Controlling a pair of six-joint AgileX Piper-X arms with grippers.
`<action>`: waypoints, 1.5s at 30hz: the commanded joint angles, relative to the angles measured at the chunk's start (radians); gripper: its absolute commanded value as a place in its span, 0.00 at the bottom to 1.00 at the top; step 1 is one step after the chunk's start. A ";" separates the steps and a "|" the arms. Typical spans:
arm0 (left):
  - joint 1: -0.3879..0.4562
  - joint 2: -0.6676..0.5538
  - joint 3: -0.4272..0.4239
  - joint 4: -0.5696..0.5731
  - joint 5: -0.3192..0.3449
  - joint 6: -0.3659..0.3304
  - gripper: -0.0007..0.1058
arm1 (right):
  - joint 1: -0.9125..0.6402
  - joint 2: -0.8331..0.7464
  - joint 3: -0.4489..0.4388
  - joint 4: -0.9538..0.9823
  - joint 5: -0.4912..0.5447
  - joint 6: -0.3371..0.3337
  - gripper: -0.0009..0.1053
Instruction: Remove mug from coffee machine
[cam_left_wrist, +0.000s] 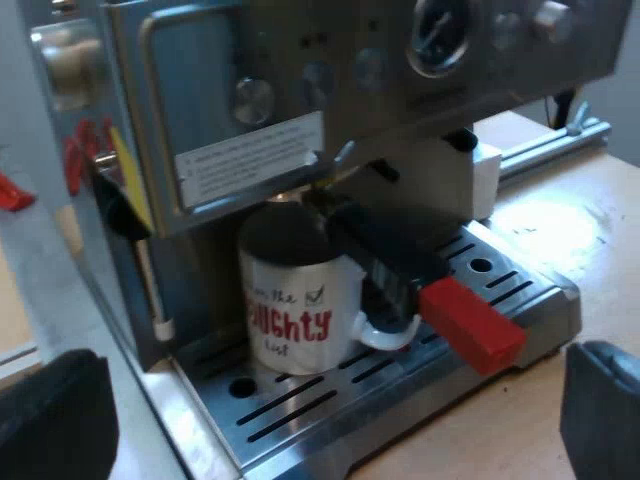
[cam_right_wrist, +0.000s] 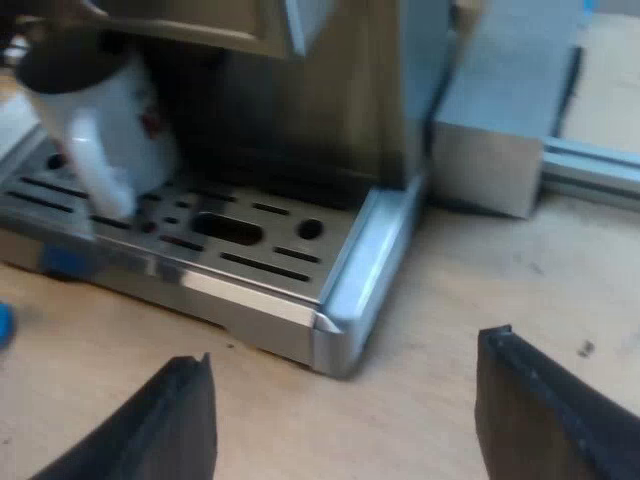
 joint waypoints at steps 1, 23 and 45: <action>-0.101 0.081 -0.006 -0.054 0.005 0.039 0.86 | 0.038 0.014 -0.013 -0.041 -0.013 -0.015 0.55; -0.117 0.162 0.258 -0.353 0.050 0.039 0.86 | 0.267 0.141 0.141 -0.439 -0.013 -0.076 0.55; -0.117 0.163 0.343 -0.396 0.050 0.039 0.86 | 0.293 0.192 0.339 -0.698 -0.010 -0.076 0.55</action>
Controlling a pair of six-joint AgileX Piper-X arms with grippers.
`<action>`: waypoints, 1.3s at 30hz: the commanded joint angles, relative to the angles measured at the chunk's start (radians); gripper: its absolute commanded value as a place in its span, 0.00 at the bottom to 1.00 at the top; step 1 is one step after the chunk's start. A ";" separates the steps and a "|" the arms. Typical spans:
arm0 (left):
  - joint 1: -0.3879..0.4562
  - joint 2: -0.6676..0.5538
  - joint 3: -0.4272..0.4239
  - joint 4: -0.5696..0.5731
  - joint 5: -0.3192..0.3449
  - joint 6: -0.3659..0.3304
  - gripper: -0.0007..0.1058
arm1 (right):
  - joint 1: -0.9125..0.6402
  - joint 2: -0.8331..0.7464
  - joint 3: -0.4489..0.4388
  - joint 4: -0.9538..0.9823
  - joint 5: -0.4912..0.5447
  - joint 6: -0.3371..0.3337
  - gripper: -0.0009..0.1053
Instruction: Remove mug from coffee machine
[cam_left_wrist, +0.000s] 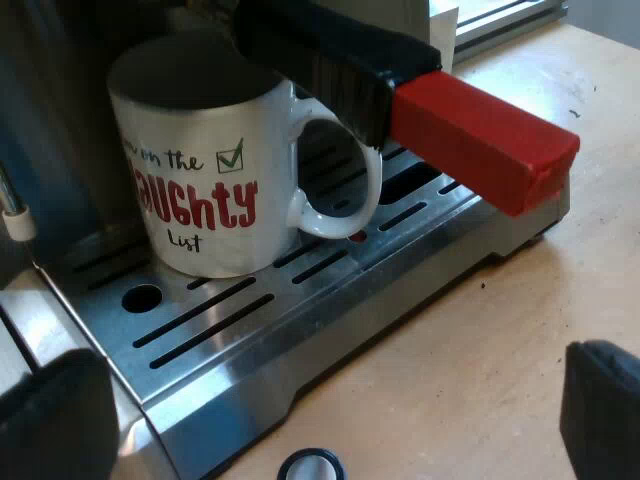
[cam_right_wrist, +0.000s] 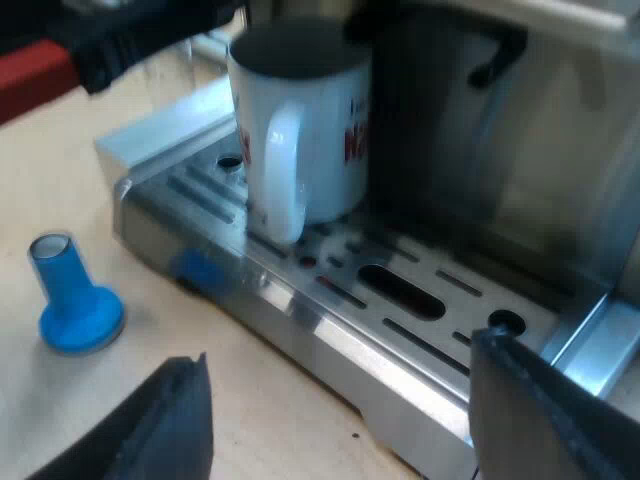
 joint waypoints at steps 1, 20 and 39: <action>-0.006 0.000 -0.001 -0.012 0.005 0.002 0.86 | 0.001 0.045 0.020 -0.105 -0.007 -0.012 0.55; -0.006 0.000 -0.001 -0.012 0.005 0.002 0.86 | 0.039 0.371 0.020 -0.444 0.011 0.009 0.55; -0.006 0.000 -0.001 -0.012 0.005 0.000 0.86 | 0.254 0.802 0.020 -0.949 0.290 0.154 0.55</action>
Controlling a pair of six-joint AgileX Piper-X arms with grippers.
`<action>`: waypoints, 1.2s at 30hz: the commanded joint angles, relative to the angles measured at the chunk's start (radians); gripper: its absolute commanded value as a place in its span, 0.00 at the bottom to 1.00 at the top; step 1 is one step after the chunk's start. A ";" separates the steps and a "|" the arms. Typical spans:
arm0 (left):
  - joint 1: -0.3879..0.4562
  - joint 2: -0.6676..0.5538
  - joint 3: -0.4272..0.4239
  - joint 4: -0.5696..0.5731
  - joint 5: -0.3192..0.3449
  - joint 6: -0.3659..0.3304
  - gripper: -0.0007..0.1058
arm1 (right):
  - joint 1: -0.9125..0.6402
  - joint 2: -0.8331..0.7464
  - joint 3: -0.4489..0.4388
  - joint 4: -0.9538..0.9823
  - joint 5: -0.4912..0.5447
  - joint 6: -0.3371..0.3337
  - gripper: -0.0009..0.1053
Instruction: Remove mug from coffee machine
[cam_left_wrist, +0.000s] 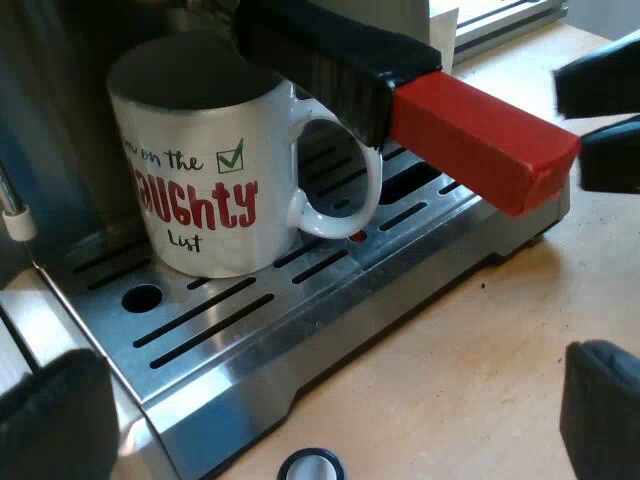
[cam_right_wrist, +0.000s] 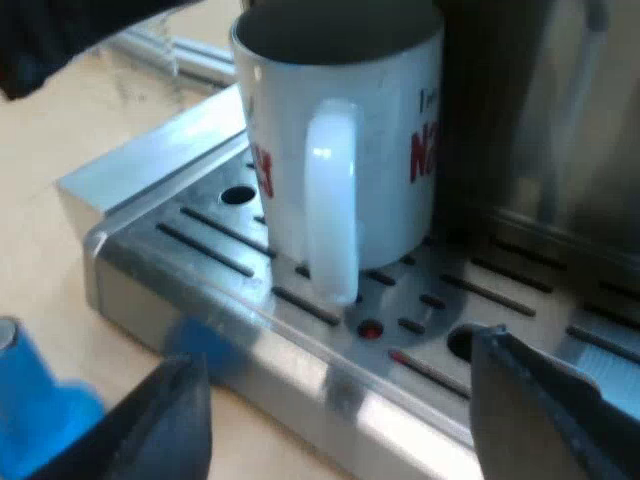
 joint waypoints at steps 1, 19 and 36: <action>-0.006 0.000 -0.001 -0.010 0.005 0.000 0.86 | 0.004 0.089 -0.004 -0.167 0.011 0.012 0.55; -0.006 0.000 -0.001 -0.010 0.005 0.000 0.86 | 0.004 0.455 -0.232 -0.357 0.034 0.012 0.55; -0.006 0.000 -0.001 -0.010 0.068 0.000 0.86 | 0.004 0.571 -0.357 -0.324 0.096 0.050 0.50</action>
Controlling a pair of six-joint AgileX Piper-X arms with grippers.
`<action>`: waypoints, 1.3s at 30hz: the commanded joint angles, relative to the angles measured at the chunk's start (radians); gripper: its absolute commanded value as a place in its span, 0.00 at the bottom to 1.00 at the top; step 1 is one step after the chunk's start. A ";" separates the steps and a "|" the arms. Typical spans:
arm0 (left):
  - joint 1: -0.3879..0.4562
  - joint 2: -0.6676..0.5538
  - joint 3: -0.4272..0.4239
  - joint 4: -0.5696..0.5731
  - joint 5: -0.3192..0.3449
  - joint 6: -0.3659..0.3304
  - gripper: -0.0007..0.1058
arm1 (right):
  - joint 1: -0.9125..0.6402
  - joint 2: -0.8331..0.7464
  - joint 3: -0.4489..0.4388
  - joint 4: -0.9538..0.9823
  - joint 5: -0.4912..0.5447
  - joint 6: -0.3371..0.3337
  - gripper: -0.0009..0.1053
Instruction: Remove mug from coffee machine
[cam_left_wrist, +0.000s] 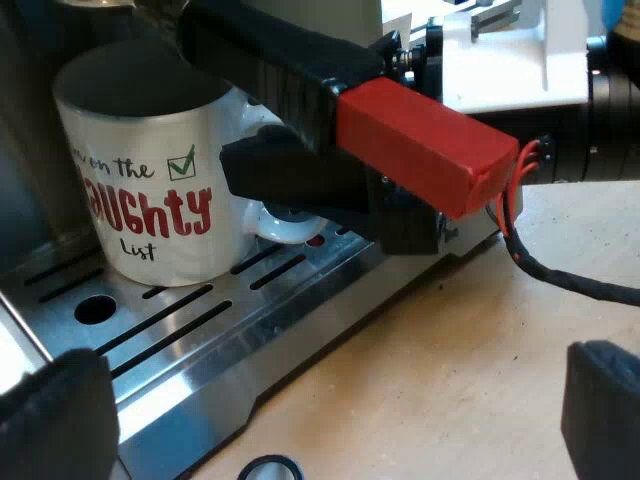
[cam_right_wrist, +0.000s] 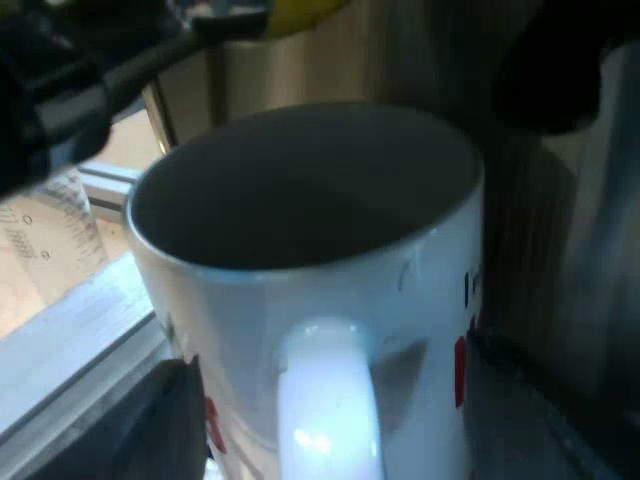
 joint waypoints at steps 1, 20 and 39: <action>-0.006 0.000 -0.001 -0.010 0.009 0.000 0.86 | 0.003 -0.001 -0.008 0.028 -0.005 0.000 0.46; -0.006 0.000 -0.001 -0.010 0.011 0.000 0.86 | 0.019 -0.032 -0.008 0.099 0.018 0.003 0.01; -0.006 0.000 -0.001 -0.026 0.034 -0.011 0.86 | 0.108 -0.259 0.168 0.208 0.148 0.003 0.01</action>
